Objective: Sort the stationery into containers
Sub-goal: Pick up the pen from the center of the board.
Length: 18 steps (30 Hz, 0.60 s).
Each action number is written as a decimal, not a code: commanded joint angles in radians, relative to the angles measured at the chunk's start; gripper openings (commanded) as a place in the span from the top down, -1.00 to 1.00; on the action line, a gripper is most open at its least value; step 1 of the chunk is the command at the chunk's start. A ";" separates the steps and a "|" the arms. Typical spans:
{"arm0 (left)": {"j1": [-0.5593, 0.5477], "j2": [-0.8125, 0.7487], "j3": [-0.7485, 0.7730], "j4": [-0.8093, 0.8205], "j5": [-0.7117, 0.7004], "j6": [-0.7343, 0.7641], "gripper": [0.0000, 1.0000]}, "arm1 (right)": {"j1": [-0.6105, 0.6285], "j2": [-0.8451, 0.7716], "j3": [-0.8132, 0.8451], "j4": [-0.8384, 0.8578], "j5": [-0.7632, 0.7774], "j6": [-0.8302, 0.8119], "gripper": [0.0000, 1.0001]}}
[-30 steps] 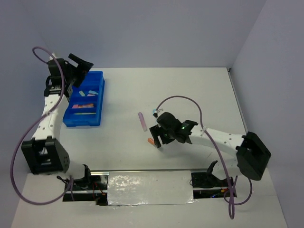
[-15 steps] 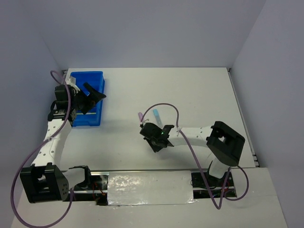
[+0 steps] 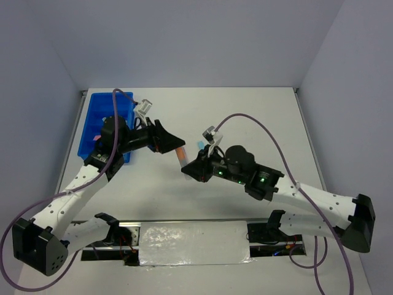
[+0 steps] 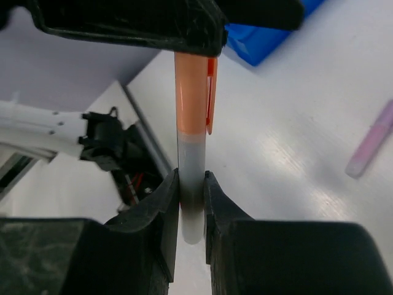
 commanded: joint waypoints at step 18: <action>-0.192 0.000 -0.029 0.484 0.249 -0.029 -0.05 | -0.122 -0.133 0.012 0.118 -0.167 -0.009 1.00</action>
